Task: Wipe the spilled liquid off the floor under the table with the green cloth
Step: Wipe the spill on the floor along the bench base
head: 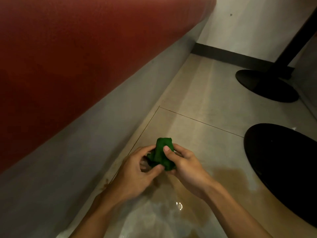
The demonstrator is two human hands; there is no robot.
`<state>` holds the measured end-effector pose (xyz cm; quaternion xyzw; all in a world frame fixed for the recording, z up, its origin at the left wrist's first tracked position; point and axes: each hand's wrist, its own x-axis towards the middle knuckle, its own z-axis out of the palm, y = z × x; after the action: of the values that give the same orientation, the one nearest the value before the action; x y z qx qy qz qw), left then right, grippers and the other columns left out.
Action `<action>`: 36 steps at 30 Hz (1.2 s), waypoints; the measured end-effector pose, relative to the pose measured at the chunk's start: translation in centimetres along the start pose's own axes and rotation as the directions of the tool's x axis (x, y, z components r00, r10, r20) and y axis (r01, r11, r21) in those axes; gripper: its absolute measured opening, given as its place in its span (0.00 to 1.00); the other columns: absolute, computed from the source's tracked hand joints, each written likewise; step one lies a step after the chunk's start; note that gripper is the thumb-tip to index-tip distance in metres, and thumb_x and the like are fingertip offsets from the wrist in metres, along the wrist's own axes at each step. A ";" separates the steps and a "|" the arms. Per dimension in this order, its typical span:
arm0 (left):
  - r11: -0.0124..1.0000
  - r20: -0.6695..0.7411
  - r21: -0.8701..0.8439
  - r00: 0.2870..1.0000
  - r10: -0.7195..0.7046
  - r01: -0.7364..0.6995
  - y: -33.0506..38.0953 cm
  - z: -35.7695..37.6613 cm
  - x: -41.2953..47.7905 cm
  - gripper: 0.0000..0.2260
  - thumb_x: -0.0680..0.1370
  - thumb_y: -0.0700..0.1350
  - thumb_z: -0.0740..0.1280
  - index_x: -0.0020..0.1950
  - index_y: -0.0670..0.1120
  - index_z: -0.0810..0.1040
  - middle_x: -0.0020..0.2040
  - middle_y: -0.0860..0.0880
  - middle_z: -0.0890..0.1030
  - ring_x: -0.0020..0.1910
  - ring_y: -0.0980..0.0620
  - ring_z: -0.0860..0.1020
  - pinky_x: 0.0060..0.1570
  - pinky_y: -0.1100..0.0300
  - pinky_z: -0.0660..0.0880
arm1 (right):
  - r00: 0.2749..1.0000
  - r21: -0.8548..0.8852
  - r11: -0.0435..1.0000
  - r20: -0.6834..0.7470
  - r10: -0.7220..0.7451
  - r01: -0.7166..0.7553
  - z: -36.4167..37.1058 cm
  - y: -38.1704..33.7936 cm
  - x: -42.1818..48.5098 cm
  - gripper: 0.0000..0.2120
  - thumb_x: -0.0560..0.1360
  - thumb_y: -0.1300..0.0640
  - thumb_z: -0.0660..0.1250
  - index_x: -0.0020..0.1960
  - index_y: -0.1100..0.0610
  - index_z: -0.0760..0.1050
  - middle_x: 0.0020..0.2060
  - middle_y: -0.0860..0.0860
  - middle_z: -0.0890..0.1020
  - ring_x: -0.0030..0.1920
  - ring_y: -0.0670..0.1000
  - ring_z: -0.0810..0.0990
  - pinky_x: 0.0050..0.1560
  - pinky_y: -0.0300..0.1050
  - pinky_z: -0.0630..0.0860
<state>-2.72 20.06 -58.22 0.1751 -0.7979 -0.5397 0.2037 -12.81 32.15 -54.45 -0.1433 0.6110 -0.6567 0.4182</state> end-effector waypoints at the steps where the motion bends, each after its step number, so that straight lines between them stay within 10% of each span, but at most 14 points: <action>1: 1.000 -0.018 0.008 1.000 -0.001 0.001 0.3 -0.2 0.1 0.23 0.70 0.46 0.75 0.60 0.65 0.74 0.53 0.63 0.80 0.52 0.61 0.79 0.45 0.68 0.75 | 0.999 0.037 0.999 0.044 0.012 -0.014 -0.4 -0.5 -0.6 0.14 0.80 0.57 0.61 0.62 0.60 0.75 0.55 0.58 0.83 0.56 0.56 0.82 0.59 0.53 0.77; 10: 0.924 0.066 -0.352 0.989 -0.135 0.150 3.1 -0.8 0.9 0.14 0.81 0.35 0.58 0.44 0.43 0.82 0.36 0.51 0.83 0.37 0.58 0.80 0.35 0.66 0.75 | 1.000 -0.186 0.983 0.025 -0.004 0.009 -2.1 -1.8 -3.1 0.10 0.77 0.61 0.65 0.58 0.60 0.77 0.50 0.59 0.84 0.49 0.59 0.84 0.48 0.52 0.82; 15: 0.703 0.130 -0.543 0.873 -0.470 0.459 2.3 -1.4 0.4 0.18 0.80 0.53 0.56 0.48 0.44 0.81 0.47 0.39 0.83 0.43 0.43 0.80 0.39 0.50 0.75 | 0.999 -0.397 0.918 -0.035 -0.017 0.002 -1.5 -2.1 -3.5 0.09 0.78 0.57 0.65 0.44 0.60 0.80 0.35 0.57 0.82 0.36 0.52 0.80 0.36 0.43 0.76; 18: 0.590 0.377 -0.586 0.831 -0.409 0.556 2.2 -2.1 -0.1 0.28 0.76 0.67 0.55 0.61 0.47 0.76 0.57 0.41 0.81 0.55 0.42 0.80 0.42 0.48 0.77 | 0.998 -0.433 0.901 -0.067 -0.020 -0.012 -1.3 -2.0 -3.5 0.14 0.78 0.56 0.64 0.34 0.54 0.78 0.28 0.50 0.79 0.31 0.49 0.77 0.33 0.39 0.72; 22: 0.828 0.276 -0.437 0.928 -0.249 0.352 2.9 -1.9 -0.3 0.19 0.67 0.55 0.77 0.52 0.46 0.83 0.48 0.43 0.84 0.48 0.44 0.83 0.41 0.54 0.78 | 1.000 -0.428 0.904 -0.022 0.007 -0.015 -2.0 -2.9 -4.1 0.15 0.77 0.56 0.64 0.32 0.54 0.77 0.29 0.50 0.77 0.30 0.47 0.76 0.31 0.36 0.70; 25: 0.854 0.185 -0.449 0.963 -0.197 0.261 3.5 -1.6 0.3 0.10 0.70 0.42 0.73 0.50 0.41 0.83 0.47 0.43 0.85 0.48 0.44 0.83 0.49 0.53 0.79 | 0.997 -0.304 0.952 0.059 0.054 -0.033 -2.8 -3.3 -4.4 0.06 0.72 0.55 0.68 0.42 0.58 0.78 0.38 0.57 0.80 0.39 0.56 0.79 0.43 0.48 0.75; 28: 0.927 0.127 -0.372 0.992 -0.010 0.057 4.4 -1.3 0.9 0.05 0.72 0.35 0.71 0.47 0.41 0.83 0.41 0.45 0.85 0.41 0.51 0.83 0.41 0.62 0.78 | 0.985 -0.183 0.978 0.116 0.127 -0.104 -2.9 -3.4 -4.3 0.17 0.71 0.54 0.73 0.58 0.57 0.75 0.49 0.58 0.84 0.51 0.60 0.83 0.54 0.54 0.79; 36: 0.970 0.221 -0.240 0.975 0.008 0.046 4.7 -0.9 3.6 0.09 0.72 0.50 0.70 0.52 0.55 0.81 0.48 0.51 0.84 0.47 0.53 0.83 0.44 0.59 0.79 | 0.996 -0.395 0.914 0.035 -0.079 0.087 -2.5 -4.7 -2.9 0.12 0.75 0.55 0.69 0.53 0.63 0.80 0.44 0.60 0.85 0.42 0.56 0.85 0.43 0.46 0.82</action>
<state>-5.57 19.19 -53.06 0.0955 -0.7415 -0.6515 0.1288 -14.57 35.50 -49.70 -0.2568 0.7207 -0.5352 0.3580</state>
